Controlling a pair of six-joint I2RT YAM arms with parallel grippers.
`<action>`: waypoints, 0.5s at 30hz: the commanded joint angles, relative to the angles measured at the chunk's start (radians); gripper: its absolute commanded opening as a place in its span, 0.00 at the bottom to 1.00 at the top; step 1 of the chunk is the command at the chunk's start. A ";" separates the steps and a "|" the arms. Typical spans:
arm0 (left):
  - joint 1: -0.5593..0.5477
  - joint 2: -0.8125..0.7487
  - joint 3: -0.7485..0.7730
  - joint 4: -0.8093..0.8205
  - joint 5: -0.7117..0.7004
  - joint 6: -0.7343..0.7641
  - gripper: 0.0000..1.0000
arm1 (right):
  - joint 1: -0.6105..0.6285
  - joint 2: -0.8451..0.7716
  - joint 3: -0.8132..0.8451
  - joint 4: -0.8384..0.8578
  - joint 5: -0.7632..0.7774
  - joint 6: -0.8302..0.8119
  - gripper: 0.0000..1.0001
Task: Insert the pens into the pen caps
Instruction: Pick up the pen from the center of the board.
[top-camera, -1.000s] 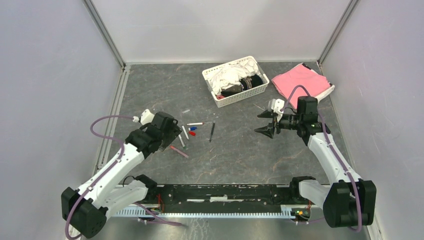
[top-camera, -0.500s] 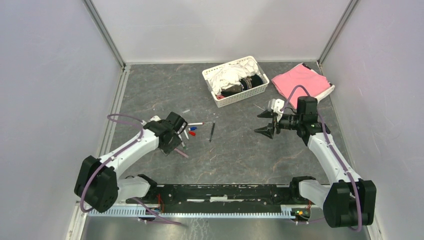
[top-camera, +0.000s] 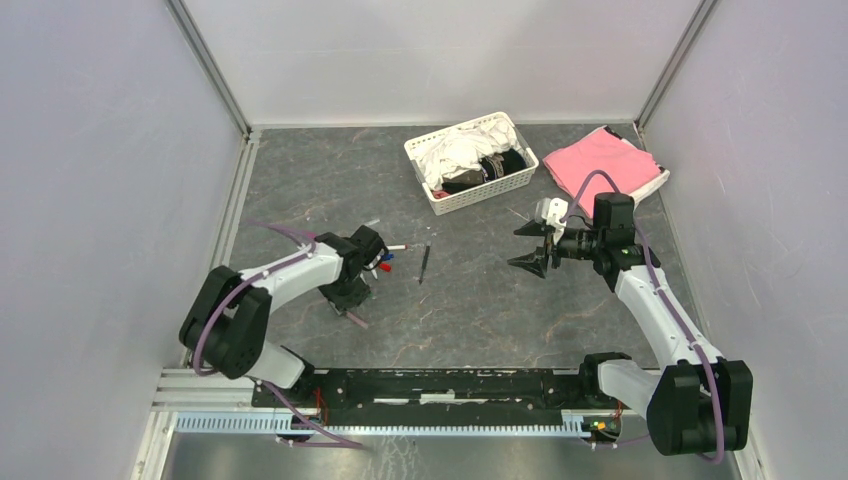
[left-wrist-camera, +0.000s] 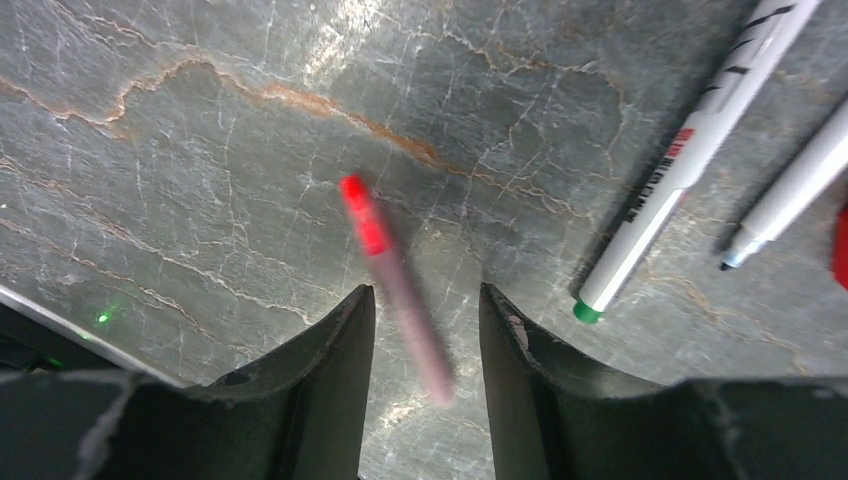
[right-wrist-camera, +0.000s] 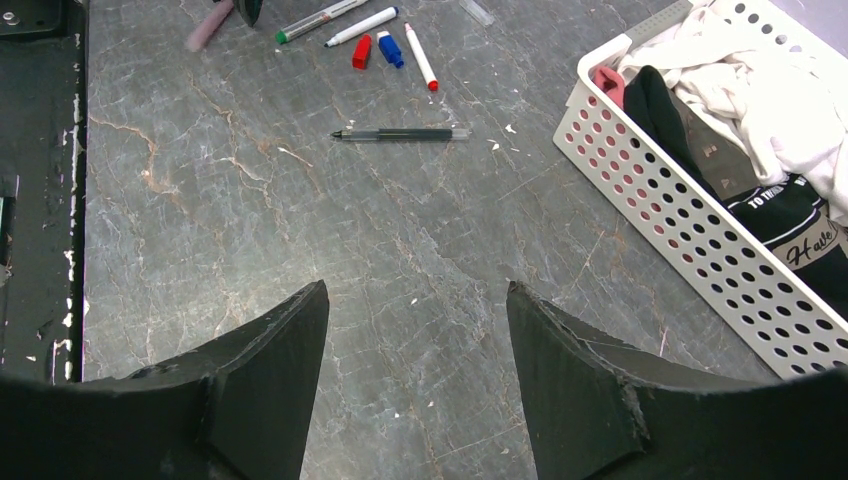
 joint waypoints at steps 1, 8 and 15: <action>-0.015 0.056 0.048 -0.030 -0.007 0.011 0.49 | 0.005 -0.006 -0.004 0.031 0.002 0.008 0.72; -0.016 0.098 0.055 0.000 -0.004 0.020 0.48 | 0.005 -0.010 -0.004 0.031 -0.001 0.008 0.73; -0.018 0.083 -0.070 0.110 0.016 0.030 0.26 | 0.006 -0.012 -0.001 0.026 -0.008 0.007 0.73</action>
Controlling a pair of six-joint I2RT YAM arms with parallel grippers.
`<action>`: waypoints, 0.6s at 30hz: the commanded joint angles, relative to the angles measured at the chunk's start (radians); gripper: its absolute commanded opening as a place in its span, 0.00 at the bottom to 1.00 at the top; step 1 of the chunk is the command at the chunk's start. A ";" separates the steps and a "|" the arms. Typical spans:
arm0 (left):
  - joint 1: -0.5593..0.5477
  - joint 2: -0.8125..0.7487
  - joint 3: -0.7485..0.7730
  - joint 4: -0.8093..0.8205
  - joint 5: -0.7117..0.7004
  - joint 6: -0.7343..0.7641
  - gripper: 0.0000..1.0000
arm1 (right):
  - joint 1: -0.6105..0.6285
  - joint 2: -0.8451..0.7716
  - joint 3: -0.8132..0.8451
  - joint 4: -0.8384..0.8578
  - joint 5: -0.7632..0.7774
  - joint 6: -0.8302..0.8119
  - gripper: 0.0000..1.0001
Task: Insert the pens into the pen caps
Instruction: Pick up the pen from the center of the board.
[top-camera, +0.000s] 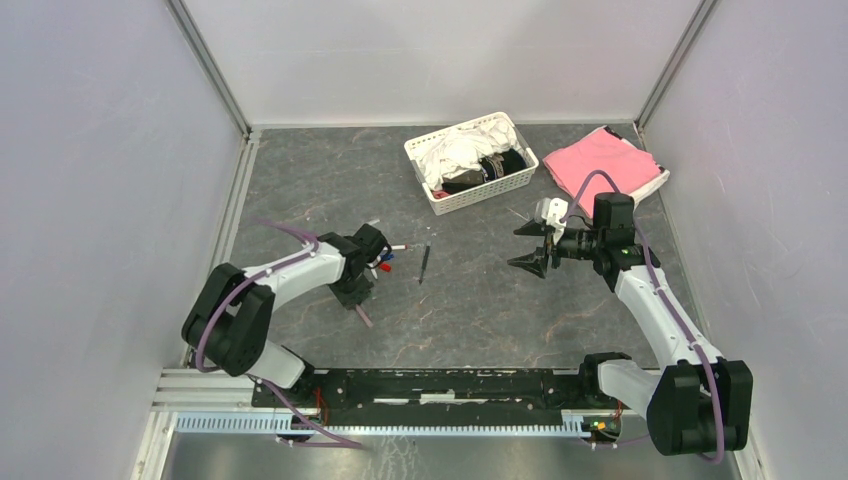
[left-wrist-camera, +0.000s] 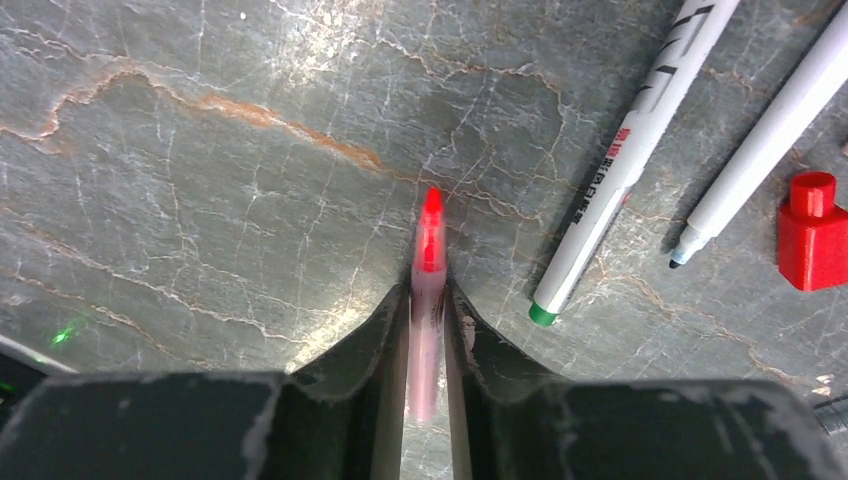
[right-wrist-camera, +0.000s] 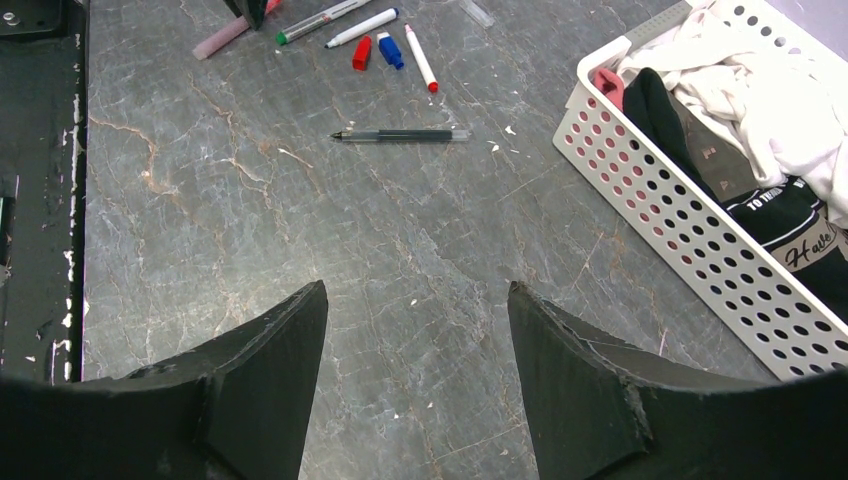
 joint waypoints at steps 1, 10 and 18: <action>-0.003 0.021 -0.106 0.081 0.004 0.029 0.25 | 0.005 -0.010 -0.001 0.022 -0.008 0.005 0.73; -0.008 -0.072 -0.149 0.149 -0.003 0.106 0.07 | 0.035 0.019 -0.035 0.083 -0.067 0.074 0.73; -0.059 -0.447 -0.217 0.260 0.031 0.236 0.02 | 0.170 0.042 -0.108 0.319 -0.052 0.300 0.73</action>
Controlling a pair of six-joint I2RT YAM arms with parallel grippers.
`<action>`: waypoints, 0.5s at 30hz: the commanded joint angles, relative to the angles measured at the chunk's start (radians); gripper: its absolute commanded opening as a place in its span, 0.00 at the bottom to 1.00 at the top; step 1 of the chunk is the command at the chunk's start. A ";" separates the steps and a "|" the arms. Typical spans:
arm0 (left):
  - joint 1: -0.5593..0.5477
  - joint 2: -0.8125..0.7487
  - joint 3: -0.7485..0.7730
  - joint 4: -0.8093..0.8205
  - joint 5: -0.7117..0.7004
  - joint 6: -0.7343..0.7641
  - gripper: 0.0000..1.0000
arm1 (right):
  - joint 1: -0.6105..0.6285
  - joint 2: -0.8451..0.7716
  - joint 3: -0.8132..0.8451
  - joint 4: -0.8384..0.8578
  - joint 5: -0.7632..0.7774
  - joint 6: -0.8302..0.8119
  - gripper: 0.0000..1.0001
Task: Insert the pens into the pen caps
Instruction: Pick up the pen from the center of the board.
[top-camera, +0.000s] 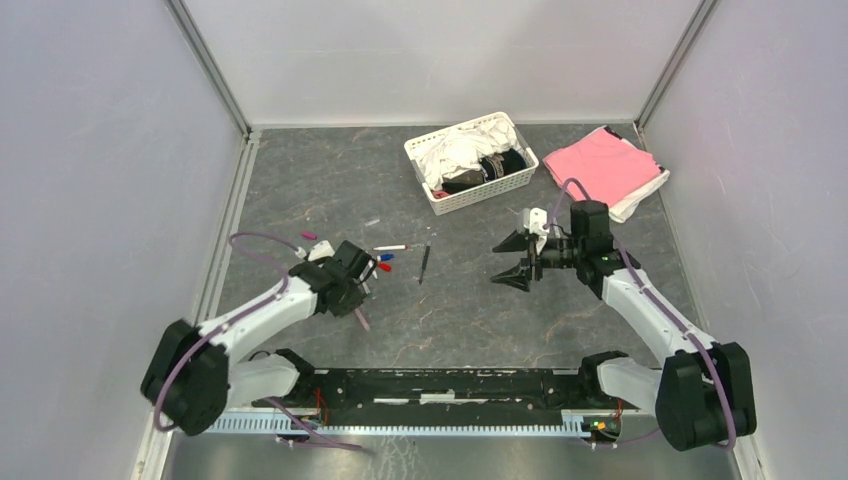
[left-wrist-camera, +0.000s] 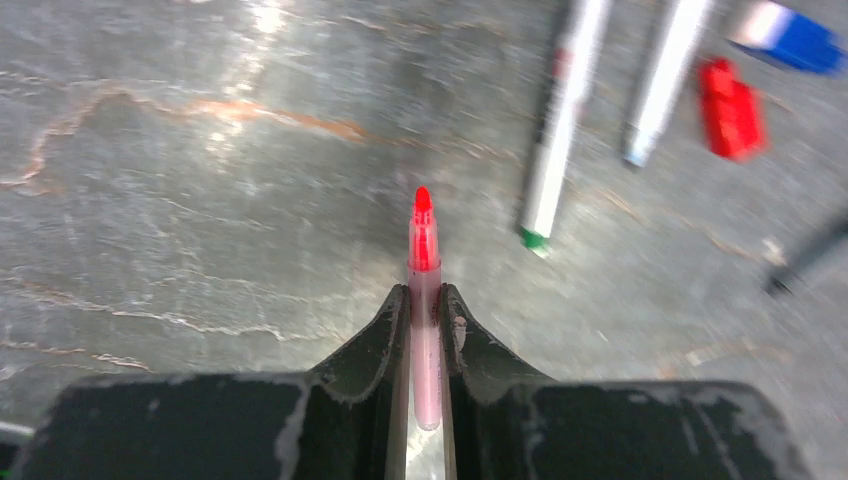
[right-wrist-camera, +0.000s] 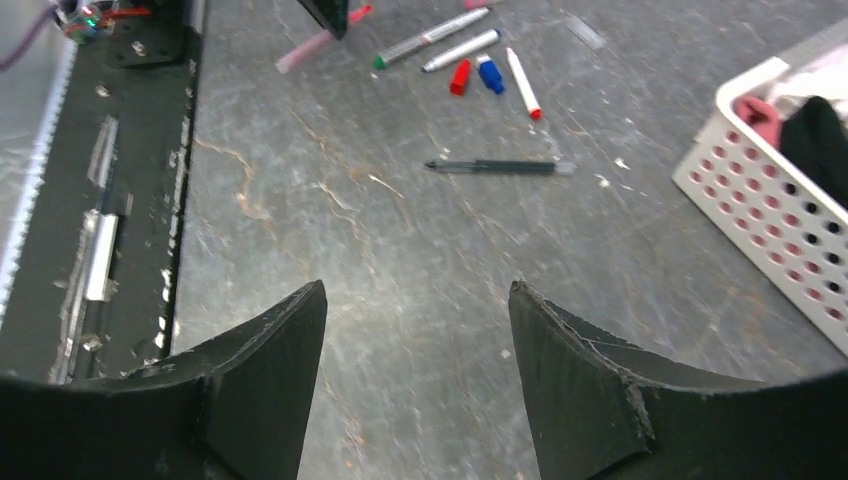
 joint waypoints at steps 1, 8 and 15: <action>-0.057 -0.193 -0.026 0.146 0.043 0.147 0.02 | 0.060 0.008 -0.075 0.301 -0.029 0.303 0.73; -0.228 -0.398 -0.112 0.743 0.120 0.352 0.02 | 0.167 0.008 -0.241 0.824 0.066 0.862 0.87; -0.299 -0.192 -0.075 1.222 0.237 0.516 0.02 | 0.218 0.059 -0.212 0.841 0.055 0.984 0.87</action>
